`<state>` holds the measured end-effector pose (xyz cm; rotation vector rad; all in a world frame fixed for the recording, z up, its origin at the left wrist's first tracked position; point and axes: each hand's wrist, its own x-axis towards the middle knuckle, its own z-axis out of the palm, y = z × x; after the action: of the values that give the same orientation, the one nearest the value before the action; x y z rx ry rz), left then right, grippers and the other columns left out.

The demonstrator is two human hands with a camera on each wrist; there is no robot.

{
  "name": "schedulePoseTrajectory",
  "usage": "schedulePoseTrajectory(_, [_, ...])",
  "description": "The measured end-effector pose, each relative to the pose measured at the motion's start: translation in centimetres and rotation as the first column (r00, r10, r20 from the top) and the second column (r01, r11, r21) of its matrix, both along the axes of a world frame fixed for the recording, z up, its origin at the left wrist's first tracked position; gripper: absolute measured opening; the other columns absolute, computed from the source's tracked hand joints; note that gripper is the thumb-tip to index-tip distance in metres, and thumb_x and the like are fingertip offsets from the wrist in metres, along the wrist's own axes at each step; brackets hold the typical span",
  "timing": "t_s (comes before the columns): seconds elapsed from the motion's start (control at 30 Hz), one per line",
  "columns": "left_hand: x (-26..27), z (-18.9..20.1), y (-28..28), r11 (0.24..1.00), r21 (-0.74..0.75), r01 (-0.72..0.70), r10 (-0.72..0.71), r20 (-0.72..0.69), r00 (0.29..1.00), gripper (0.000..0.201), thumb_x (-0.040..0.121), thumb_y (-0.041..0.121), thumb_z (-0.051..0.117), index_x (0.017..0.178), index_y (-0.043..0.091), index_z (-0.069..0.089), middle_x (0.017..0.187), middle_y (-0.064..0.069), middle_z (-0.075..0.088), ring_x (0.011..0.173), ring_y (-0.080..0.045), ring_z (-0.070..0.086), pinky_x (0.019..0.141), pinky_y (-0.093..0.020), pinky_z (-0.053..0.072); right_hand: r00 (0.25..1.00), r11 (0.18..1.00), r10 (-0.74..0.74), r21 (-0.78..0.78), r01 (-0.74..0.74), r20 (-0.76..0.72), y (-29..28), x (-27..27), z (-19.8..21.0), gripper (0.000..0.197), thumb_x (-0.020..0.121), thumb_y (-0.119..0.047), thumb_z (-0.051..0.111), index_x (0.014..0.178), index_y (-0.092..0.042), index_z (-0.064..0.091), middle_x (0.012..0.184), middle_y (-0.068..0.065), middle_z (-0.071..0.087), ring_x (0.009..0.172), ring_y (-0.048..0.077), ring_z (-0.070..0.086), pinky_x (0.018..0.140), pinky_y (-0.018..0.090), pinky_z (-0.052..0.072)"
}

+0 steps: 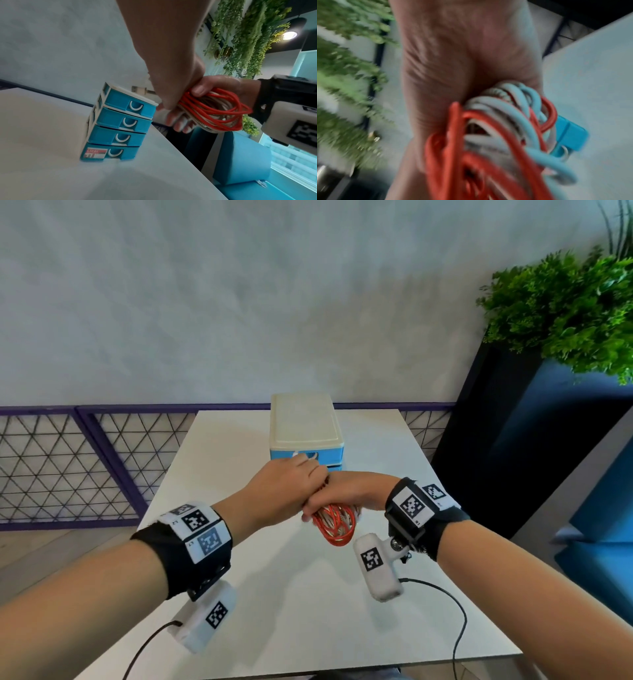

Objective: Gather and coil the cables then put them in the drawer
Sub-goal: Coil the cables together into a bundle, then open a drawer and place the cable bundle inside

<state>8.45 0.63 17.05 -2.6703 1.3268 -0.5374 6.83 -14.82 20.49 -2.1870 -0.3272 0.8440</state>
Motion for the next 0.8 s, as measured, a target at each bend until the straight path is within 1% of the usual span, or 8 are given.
schedulePoseTrajectory(0.13, [0.6, -0.8, -0.1, 0.951, 0.086, -0.297, 0.305, -0.119, 0.945, 0.025, 0.082, 0.024, 0.059, 0.105, 0.014, 0.054, 0.096, -0.004, 0.067, 0.087, -0.028, 0.062, 0.057, -0.033, 0.040, 0.825, 0.858, 0.120, -0.475, 0.194, 0.553, 1.3, -1.0, -1.8, 0.100, 0.073, -0.053, 0.068, 0.148, -0.008, 0.021, 0.137, 0.007, 0.049, 0.124, 0.027, 0.048, 0.101, 0.042, 0.041])
schedulePoseTrajectory(0.27, [1.1, -1.3, 0.4, 0.934, 0.046, -0.354, 0.353, -0.268, 0.896, 0.023, 0.078, 0.032, 0.056, 0.101, 0.028, 0.055, 0.088, 0.004, 0.068, 0.080, -0.022, 0.063, 0.054, -0.028, 0.037, 0.625, 0.656, 0.350, -0.658, 0.368, 0.698, 2.3, -2.9, -5.8, 0.123, 0.069, -0.072, 0.062, 0.152, -0.001, 0.004, 0.158, 0.014, 0.018, 0.146, 0.032, 0.016, 0.114, 0.060, 0.009])
schedulePoseTrajectory(0.33, [0.4, -1.1, 0.3, 0.929, 0.048, -0.366, 0.347, -0.451, 0.822, 0.019, 0.073, 0.025, 0.054, 0.091, 0.029, 0.055, 0.079, 0.006, 0.066, 0.074, -0.019, 0.062, 0.053, -0.028, 0.041, 0.557, 0.635, 0.349, -0.628, 0.450, 0.753, 1.8, -2.1, -7.1, 0.110, 0.070, -0.061, 0.069, 0.150, -0.003, 0.020, 0.151, 0.017, 0.035, 0.142, 0.036, 0.029, 0.111, 0.062, 0.017])
schedulePoseTrajectory(0.4, [-0.5, -1.0, 0.3, 0.920, 0.016, -0.391, 0.325, -0.588, 0.741, 0.015, 0.070, 0.017, 0.053, 0.081, 0.028, 0.051, 0.066, 0.006, 0.060, 0.061, -0.017, 0.058, 0.051, -0.028, 0.045, 0.461, 0.719, 0.350, -0.549, 0.425, 0.816, 1.1, -1.1, -7.7, 0.076, 0.068, -0.039, 0.077, 0.132, -0.008, 0.051, 0.123, 0.012, 0.062, 0.117, 0.034, 0.057, 0.100, 0.056, 0.040])
schedulePoseTrajectory(0.43, [-0.8, -0.9, 0.3, 0.914, -0.016, -0.406, 0.312, -0.613, 0.726, 0.016, 0.070, 0.016, 0.053, 0.080, 0.027, 0.051, 0.063, 0.006, 0.057, 0.055, -0.014, 0.055, 0.050, -0.027, 0.044, 0.419, 0.771, 0.336, -0.502, 0.391, 0.843, 0.8, -0.8, -7.7, 0.059, 0.063, -0.031, 0.080, 0.116, -0.011, 0.062, 0.102, 0.008, 0.068, 0.094, 0.030, 0.066, 0.085, 0.047, 0.052])
schedulePoseTrajectory(0.5, [-1.2, -0.9, 0.3, 0.905, -0.062, -0.421, 0.287, -0.641, 0.712, 0.017, 0.070, 0.014, 0.054, 0.081, 0.026, 0.052, 0.063, 0.007, 0.056, 0.048, -0.007, 0.050, 0.047, -0.025, 0.040, 0.440, 0.844, 0.291, -0.445, 0.299, 0.849, 0.5, -0.5, -7.6, 0.037, 0.057, -0.023, 0.082, 0.088, -0.013, 0.066, 0.073, 0.002, 0.065, 0.059, 0.025, 0.064, 0.050, 0.030, 0.048])
schedulePoseTrajectory(0.63, [-0.7, -1.0, 0.4, 0.910, -0.026, -0.414, 0.286, -0.684, 0.671, 0.020, 0.072, 0.014, 0.056, 0.089, 0.025, 0.054, 0.064, 0.010, 0.055, 0.049, -0.005, 0.051, 0.049, -0.024, 0.041, 0.561, 0.842, 0.324, -0.502, 0.195, 0.762, 0.5, 0.4, -7.3, 0.022, 0.086, -0.024, 0.058, 0.104, -0.012, 0.060, 0.093, 0.004, 0.068, 0.079, 0.029, 0.066, 0.061, 0.032, 0.041])
schedulePoseTrajectory(0.8, [3.3, -1.2, 1.4, 0.926, -0.114, -0.359, 0.092, -0.856, 0.509, 0.043, 0.078, 0.051, 0.064, 0.115, 0.030, 0.054, 0.111, 0.009, 0.062, 0.101, -0.009, 0.060, 0.090, -0.031, 0.050, 0.607, 0.810, 0.360, -0.560, 0.172, 0.709, 0.0, 2.7, -7.0, 0.026, 0.089, -0.028, 0.050, 0.112, -0.018, 0.057, 0.103, 0.002, 0.068, 0.089, 0.027, 0.066, 0.065, 0.031, 0.040])
